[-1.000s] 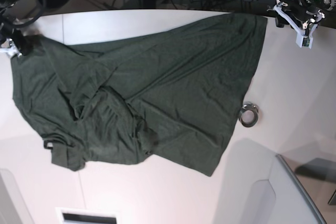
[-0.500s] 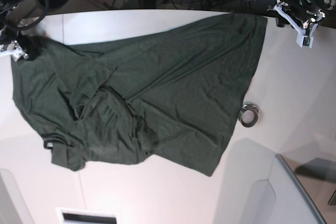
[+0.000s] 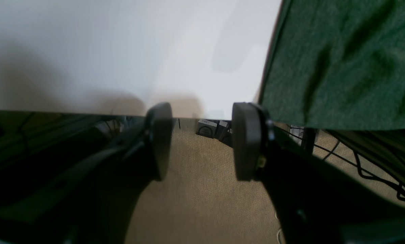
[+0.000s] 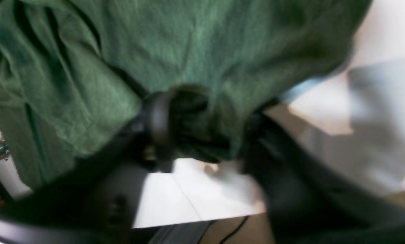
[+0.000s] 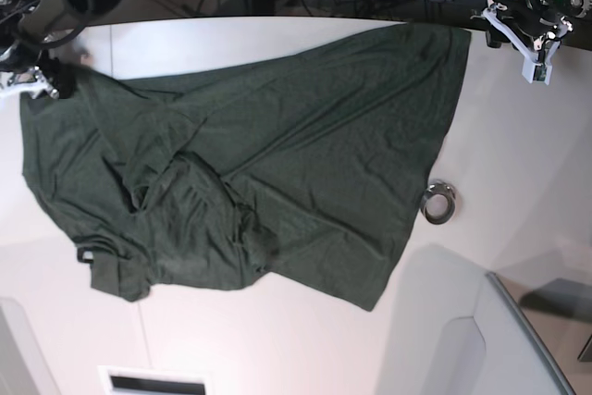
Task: Layout the t-shirt on the table in an organized manner, then fold the t-shirt properly
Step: 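Pull the held shirt edge with the left gripper away from the right gripper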
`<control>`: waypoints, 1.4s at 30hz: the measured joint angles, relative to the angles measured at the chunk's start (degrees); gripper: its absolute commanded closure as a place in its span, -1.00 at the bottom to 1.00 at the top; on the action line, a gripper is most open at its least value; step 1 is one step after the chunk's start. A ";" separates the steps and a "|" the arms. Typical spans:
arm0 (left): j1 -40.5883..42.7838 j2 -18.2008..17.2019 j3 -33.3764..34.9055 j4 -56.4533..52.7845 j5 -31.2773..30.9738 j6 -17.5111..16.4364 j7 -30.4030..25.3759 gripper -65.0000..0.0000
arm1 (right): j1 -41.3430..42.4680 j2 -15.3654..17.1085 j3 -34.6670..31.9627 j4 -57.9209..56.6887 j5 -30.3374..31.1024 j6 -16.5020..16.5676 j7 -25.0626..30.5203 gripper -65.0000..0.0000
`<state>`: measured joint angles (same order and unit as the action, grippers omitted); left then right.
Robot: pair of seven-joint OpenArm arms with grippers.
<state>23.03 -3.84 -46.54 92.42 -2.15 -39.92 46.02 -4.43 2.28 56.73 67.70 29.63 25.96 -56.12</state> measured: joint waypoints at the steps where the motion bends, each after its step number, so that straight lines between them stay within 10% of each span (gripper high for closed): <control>1: 0.02 0.04 0.02 -0.07 -1.20 0.02 0.00 0.13 | -0.07 -0.26 0.00 -0.28 -0.20 -0.17 -0.04 0.93; 13: 6.99 -1.95 -5.57 -7.61 -27.02 0.42 0.00 -0.59 | -0.09 -0.33 -0.11 -0.39 -0.02 -0.15 -1.03 0.98; 42: -0.48 -3.02 5.44 -16.28 -29.90 -0.52 -5.01 -0.59 | -0.09 -0.24 -0.33 -0.39 -0.22 -0.13 -0.90 0.98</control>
<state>22.55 -6.85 -41.10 76.14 -32.05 -40.45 41.01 -4.51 2.04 56.40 67.31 29.41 25.82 -57.01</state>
